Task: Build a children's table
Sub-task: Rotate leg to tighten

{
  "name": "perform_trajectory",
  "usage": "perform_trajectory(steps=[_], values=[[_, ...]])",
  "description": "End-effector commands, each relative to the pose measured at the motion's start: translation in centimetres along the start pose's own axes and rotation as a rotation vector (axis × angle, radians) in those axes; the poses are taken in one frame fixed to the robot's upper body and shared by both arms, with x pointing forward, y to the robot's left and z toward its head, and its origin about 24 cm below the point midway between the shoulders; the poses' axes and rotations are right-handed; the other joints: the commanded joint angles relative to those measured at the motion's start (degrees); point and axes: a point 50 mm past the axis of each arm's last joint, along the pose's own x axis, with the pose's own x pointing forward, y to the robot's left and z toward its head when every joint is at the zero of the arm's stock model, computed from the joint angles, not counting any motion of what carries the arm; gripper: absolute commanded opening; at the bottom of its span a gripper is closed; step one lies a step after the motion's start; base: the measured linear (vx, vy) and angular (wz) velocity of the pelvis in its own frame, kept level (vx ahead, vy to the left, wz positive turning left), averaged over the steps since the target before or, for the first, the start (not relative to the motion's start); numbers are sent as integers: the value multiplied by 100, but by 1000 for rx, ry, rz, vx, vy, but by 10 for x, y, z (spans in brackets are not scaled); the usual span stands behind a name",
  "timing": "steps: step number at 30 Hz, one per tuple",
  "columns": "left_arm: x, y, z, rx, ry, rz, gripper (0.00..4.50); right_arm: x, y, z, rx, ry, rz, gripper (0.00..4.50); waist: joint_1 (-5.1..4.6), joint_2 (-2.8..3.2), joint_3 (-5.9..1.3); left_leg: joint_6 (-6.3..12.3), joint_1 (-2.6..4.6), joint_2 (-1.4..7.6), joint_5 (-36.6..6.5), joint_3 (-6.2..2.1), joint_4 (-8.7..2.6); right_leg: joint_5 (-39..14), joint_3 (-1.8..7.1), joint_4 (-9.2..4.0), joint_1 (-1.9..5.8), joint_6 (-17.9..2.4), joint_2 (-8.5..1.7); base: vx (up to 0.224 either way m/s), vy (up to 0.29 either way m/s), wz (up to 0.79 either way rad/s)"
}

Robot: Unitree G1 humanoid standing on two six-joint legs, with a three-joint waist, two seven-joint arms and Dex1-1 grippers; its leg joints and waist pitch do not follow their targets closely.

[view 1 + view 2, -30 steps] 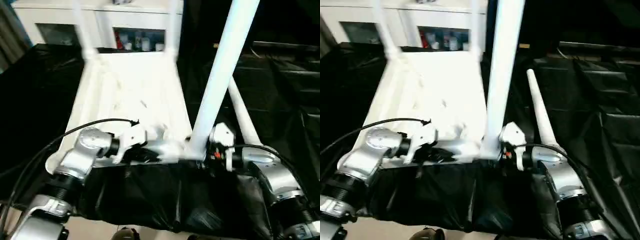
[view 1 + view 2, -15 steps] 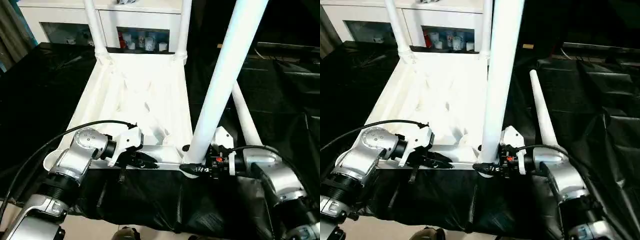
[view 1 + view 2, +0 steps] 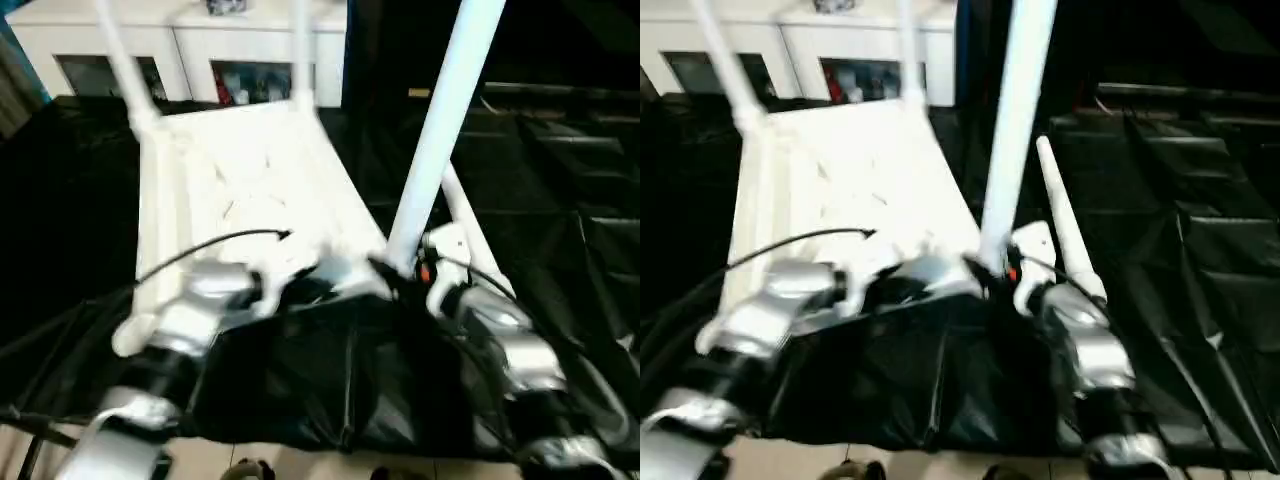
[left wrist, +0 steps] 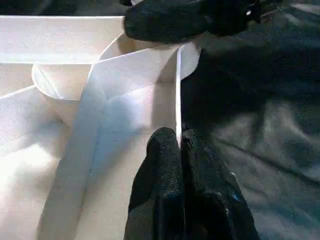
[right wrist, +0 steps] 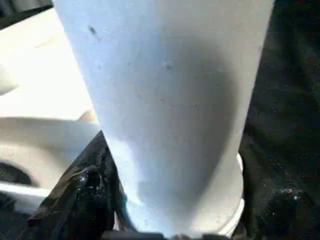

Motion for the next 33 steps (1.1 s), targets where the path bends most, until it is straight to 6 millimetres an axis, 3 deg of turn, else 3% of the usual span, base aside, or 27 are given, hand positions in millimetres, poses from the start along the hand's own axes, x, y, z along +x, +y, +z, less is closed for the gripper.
perform_trajectory(steps=[1,2,4,7,9,10,11,16,19,26,27,30,33], values=[[34,-26,28,33,-105,-104,0,17,35,-17,58,76,67,274,4,-38,-285,-9,120,249,-2006,-160,-432,-2398,249,-505,160,-894,-350,0,0,0],[38,-29,29,34,-107,-108,0,19,39,-17,64,66,59,274,10,-42,-303,3,122,249,-1942,-157,-430,-2275,248,-489,171,-917,-346,0,0,0],[41,-32,30,31,-110,-112,0,21,42,-16,76,53,60,344,15,-43,-303,42,109,246,-1894,-146,-424,-2139,253,-483,178,-943,-350,0,0,0],[43,-36,32,40,-113,-124,0,23,46,-13,64,34,80,346,22,-2,-311,74,110,244,-1872,-148,-424,-2039,252,-470,193,-965,-349,0,0,0],[41,-34,33,34,-123,-125,0,22,45,-12,34,38,96,385,30,-12,-315,99,113,242,-1834,-140,-419,-1908,256,-461,198,-988,-336,0,0,0],[39,-32,34,27,-132,-126,0,20,43,-12,0,40,112,391,43,15,-315,106,109,238,-1814,-139,-419,-1866,255,-452,204,-997,-334,0,0,0],[36,-29,35,32,-138,-132,0,16,40,-12,-45,42,139,394,49,1,-317,116,115,237,-1821,-130,-415,-1843,254,-459,205,-1003,-330,0,0,0],[27,-25,30,60,-126,-162,0,5,34,-12,-121,59,268,394,78,-18,-328,258,94,235,-1621,-124,-387,-1642,252,-431,243,-1052,-335,0,0,0],[13,-19,23,89,-103,-213,0,-12,33,-10,-190,99,494,394,97,-28,-341,408,90,242,-1468,-113,-360,-1411,249,-404,260,-1123,-329,0,0,0],[-9,-10,19,113,-78,-303,0,-35,38,-9,-252,188,808,394,144,-8,-366,608,68,276,-1098,-97,-310,-753,222,-293,272,-1462,-309,0,0,0],[-12,-9,18,117,-72,-317,0,-37,39,-9,-257,198,840,394,140,-81,-333,648,58,272,-1126,-85,-313,-818,219,-309,264,-1467,-309,0,0,0],[-19,-7,15,123,-50,-352,0,-40,42,-9,-249,226,908,379,170,-62,-315,582,78,289,-1285,-93,-333,-1266,229,-336,243,-1395,-336,0,0,0],[-25,-5,11,130,-27,-377,0,-43,45,-10,-243,248,959,363,182,-60,-309,508,82,295,-1300,-104,-347,-1321,237,-330,237,-1350,-335,0,0,0]])
